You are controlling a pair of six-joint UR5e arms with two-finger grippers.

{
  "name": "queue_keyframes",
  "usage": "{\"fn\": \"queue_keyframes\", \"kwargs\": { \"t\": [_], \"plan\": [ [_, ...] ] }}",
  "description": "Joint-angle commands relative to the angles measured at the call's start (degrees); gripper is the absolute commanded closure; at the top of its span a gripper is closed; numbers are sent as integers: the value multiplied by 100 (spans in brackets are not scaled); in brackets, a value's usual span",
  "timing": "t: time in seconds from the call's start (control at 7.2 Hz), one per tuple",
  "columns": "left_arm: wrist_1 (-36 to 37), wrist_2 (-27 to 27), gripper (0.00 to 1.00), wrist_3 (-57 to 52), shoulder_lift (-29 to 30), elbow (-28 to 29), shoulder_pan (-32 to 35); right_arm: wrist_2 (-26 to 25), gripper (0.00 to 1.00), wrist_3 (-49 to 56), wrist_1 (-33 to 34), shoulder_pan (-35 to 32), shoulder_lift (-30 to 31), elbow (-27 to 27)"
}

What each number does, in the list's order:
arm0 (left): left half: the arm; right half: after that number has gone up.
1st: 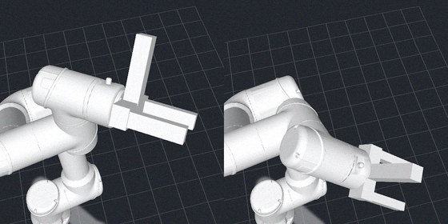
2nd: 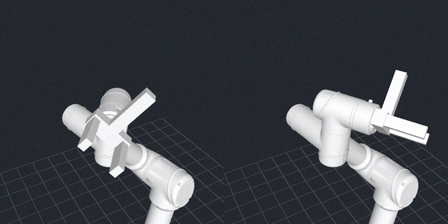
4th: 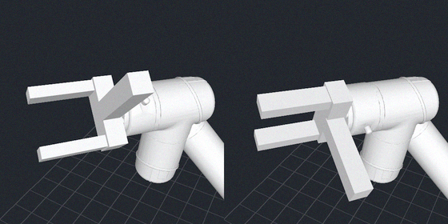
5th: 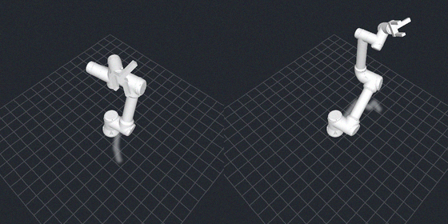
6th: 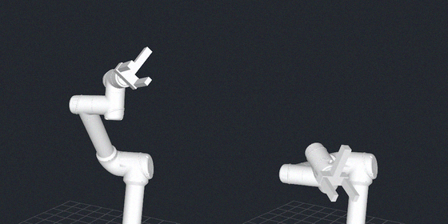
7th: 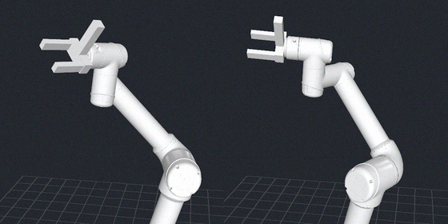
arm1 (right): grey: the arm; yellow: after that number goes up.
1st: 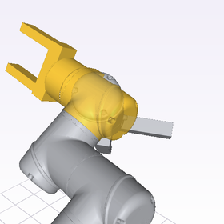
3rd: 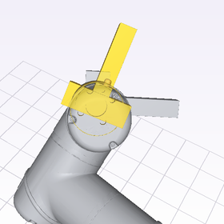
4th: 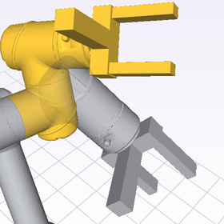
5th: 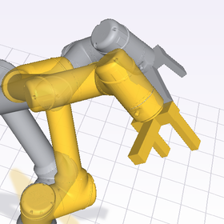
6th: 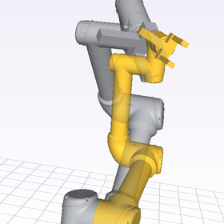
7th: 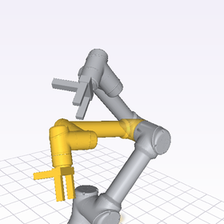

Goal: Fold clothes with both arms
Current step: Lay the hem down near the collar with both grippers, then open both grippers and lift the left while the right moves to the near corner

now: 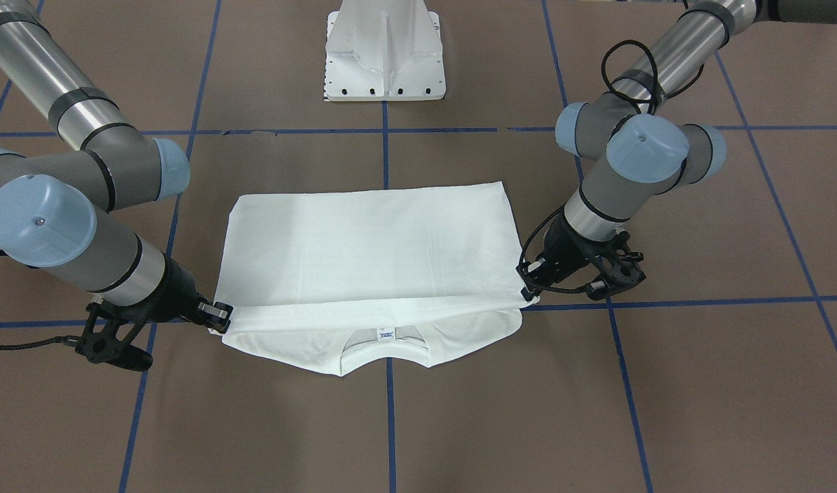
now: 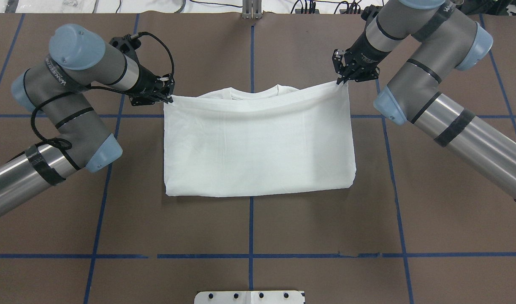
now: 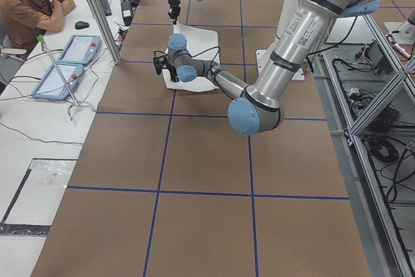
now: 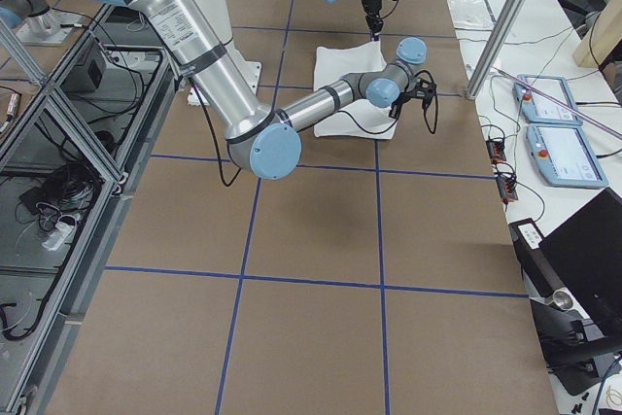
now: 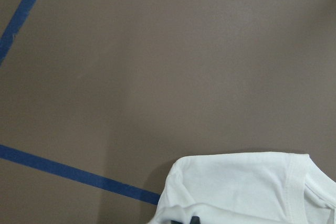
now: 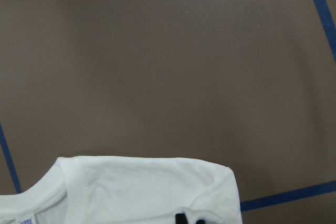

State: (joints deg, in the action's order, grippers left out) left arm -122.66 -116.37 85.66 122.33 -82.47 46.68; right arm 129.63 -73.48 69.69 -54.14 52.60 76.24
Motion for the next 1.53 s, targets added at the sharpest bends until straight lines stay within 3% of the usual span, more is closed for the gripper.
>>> {"fn": "queue_keyframes", "kwargs": {
  "t": [0.0,0.14,0.28,0.42,0.69,0.97,1.25,1.39],
  "plan": [
    [-3,9,100,-5,37,99,-1,-17,100,0,-8,70,-30,-39],
    [-3,9,89,-31,37,100,-1,-26,52,0,-8,79,-30,-39],
    [-3,44,13,-49,37,100,-1,-147,1,-87,-25,193,-30,-12],
    [6,209,0,-23,115,91,-1,-227,0,-9,-34,194,13,-4],
    [41,220,0,-40,81,91,7,-175,0,18,-43,132,83,127],
    [76,281,0,-40,55,-5,95,-192,0,-61,36,219,783,1168],
    [76,273,0,-40,20,-67,113,-489,0,-288,54,744,1977,2451],
    [76,273,0,-40,-7,-146,113,-761,0,-603,54,1148,2356,2840]
  ]
}}
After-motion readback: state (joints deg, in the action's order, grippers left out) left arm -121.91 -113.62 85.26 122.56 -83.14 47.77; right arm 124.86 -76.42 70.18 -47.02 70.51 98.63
